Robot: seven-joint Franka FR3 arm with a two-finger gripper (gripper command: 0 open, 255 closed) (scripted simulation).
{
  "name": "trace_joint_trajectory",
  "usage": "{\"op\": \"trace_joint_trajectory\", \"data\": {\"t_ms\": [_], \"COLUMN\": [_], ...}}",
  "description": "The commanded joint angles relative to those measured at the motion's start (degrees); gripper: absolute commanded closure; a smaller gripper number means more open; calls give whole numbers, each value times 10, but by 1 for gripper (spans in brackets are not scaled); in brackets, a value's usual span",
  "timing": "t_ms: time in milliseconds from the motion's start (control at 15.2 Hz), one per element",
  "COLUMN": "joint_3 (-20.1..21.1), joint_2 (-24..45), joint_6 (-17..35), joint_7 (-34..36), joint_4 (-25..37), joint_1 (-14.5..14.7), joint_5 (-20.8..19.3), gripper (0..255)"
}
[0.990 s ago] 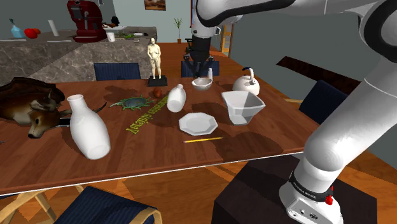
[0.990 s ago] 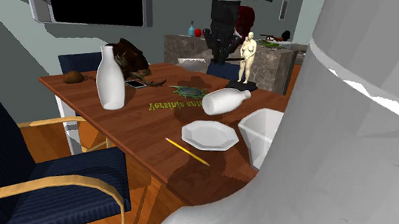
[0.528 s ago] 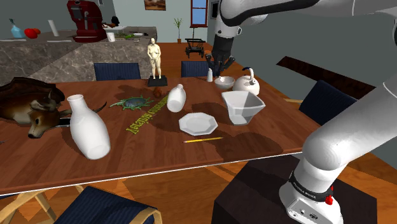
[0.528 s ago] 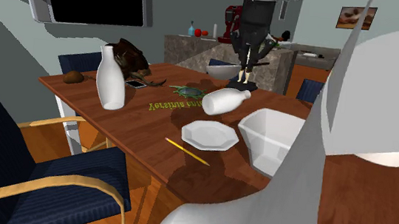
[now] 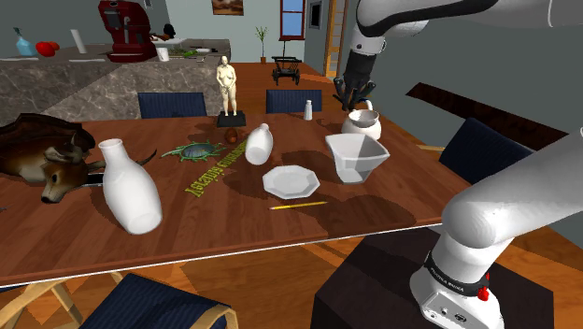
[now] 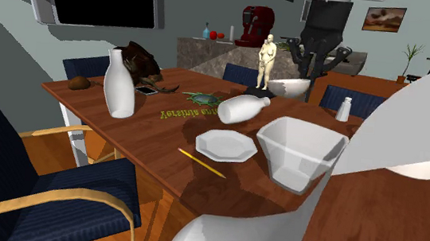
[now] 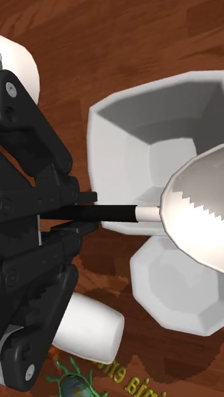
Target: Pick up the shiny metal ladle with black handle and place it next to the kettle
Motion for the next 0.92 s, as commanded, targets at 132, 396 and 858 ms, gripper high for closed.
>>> {"op": "trace_joint_trajectory", "data": {"t_ms": [132, 396, 858], "joint_3": [-43, -87, -166], "joint_2": [-22, -34, -30], "joint_6": [-7, -14, -23], "joint_7": [-56, -111, -209], "joint_4": [-18, -24, -10], "joint_1": [-19, -38, -70], "joint_5": [-13, -29, -56], "gripper": [255, 255, 255]}}
